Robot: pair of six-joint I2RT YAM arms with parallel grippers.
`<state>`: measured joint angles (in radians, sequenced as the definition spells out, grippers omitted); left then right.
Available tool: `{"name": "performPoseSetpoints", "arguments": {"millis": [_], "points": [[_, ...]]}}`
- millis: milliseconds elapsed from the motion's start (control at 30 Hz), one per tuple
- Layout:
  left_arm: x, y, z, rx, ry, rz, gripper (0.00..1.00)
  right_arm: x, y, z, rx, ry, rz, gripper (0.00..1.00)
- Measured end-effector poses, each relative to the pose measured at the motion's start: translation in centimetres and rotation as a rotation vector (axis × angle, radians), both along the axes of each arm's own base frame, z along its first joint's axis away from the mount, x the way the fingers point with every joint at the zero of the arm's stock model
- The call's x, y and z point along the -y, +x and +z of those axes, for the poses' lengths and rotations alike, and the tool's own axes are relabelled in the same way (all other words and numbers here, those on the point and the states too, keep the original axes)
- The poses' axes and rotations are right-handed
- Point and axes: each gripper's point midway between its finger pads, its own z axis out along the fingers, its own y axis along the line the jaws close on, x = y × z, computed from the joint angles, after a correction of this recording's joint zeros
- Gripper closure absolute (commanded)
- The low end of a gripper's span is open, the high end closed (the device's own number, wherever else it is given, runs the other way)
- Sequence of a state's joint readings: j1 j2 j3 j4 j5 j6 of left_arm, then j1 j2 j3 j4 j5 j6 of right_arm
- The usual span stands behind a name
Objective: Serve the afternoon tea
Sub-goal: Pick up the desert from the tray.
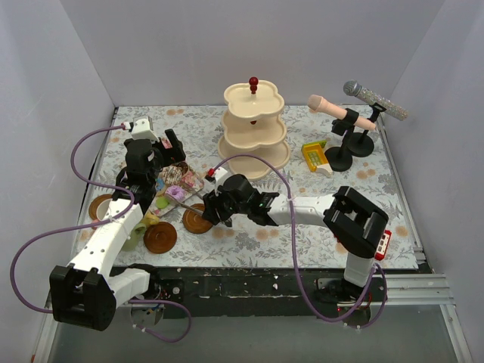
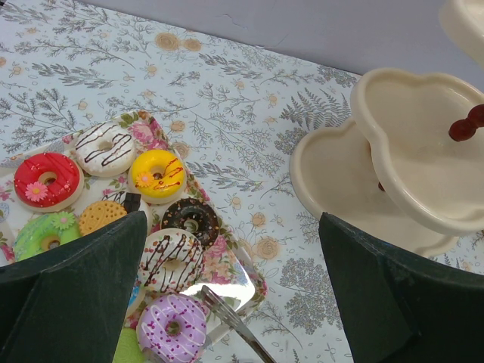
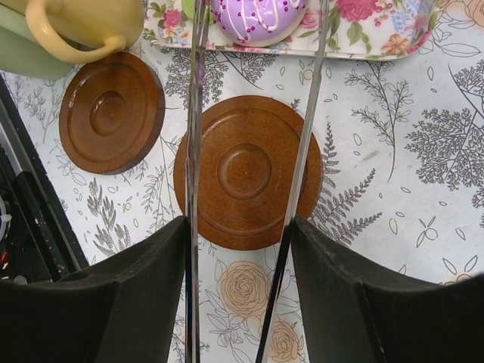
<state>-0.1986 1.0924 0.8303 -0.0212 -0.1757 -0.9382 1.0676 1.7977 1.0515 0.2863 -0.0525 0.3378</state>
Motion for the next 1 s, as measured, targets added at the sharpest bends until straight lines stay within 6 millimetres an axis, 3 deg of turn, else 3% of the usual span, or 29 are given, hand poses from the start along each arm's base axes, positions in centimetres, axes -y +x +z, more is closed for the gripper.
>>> {"name": "performPoseSetpoints", "arguments": {"millis": [367,1000], "points": [[0.00,0.00,0.00,0.000,0.000,0.000,0.02,-0.31,0.13,-0.75,-0.006,-0.012,0.003,0.40],[-0.01,0.00,0.00,0.000,0.000,0.000,0.02,-0.49,0.26,-0.02,0.005,-0.003,0.002,0.57]]}}
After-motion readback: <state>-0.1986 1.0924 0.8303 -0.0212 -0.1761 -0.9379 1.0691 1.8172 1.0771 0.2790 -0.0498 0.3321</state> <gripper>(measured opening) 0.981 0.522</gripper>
